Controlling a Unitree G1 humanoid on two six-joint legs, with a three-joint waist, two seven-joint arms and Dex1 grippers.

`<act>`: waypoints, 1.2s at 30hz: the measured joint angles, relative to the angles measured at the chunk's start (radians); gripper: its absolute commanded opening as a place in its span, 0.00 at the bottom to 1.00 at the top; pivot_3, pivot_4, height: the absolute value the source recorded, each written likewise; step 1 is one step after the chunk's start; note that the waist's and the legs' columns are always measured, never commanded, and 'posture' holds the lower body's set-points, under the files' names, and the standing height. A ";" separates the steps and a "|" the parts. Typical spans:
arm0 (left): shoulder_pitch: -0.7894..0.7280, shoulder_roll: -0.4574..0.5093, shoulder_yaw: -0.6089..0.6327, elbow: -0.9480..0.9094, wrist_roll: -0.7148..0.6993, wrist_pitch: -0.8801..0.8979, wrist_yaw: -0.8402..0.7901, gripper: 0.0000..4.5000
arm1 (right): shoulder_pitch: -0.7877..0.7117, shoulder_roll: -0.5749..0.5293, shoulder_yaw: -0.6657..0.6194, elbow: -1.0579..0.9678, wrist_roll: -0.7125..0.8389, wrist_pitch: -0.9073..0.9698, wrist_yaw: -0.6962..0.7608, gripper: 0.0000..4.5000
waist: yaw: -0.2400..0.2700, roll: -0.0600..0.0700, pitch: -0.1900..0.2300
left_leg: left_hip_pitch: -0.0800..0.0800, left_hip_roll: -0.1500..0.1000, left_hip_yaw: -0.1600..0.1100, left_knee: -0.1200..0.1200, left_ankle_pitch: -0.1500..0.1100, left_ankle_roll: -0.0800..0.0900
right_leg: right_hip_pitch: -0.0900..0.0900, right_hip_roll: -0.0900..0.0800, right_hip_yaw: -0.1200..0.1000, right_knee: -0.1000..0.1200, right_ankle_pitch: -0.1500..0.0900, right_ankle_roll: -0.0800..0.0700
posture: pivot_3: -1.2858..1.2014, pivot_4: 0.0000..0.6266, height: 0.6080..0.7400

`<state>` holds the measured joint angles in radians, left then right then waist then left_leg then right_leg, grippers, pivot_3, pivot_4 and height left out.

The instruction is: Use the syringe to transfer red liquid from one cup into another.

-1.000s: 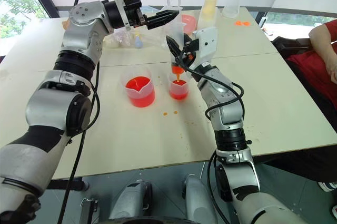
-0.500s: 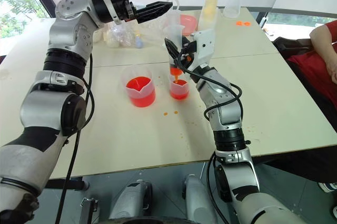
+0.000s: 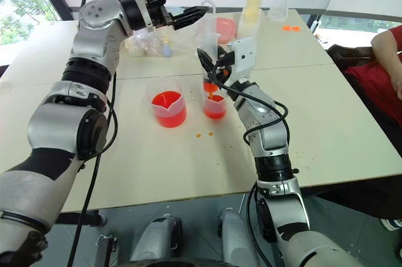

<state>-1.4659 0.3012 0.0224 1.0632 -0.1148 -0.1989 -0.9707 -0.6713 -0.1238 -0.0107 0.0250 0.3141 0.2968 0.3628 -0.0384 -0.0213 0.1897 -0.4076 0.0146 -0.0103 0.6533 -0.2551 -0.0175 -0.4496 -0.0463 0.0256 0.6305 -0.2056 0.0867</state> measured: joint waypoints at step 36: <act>0.159 -0.044 0.003 -0.220 -0.038 0.105 -0.131 0.11 | 0.009 -0.016 -0.006 -0.081 -0.014 0.104 -0.010 0.31 | -0.003 0.000 0.000 | 0.000 0.000 0.000 0.000 0.000 0.000 | 0.000 0.000 0.000 0.001 0.000 0.000 | 0.52 0.24 1.00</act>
<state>-1.3067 0.2568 0.0251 0.8428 -0.1527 -0.0942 -1.1012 -0.6624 -0.1397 -0.0163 -0.0563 0.2998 0.4010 0.3524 -0.0415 -0.0213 0.1897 -0.4075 0.0148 -0.0106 0.6535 -0.2550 -0.0175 -0.4496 -0.0462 0.0257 0.6310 -0.2055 0.0867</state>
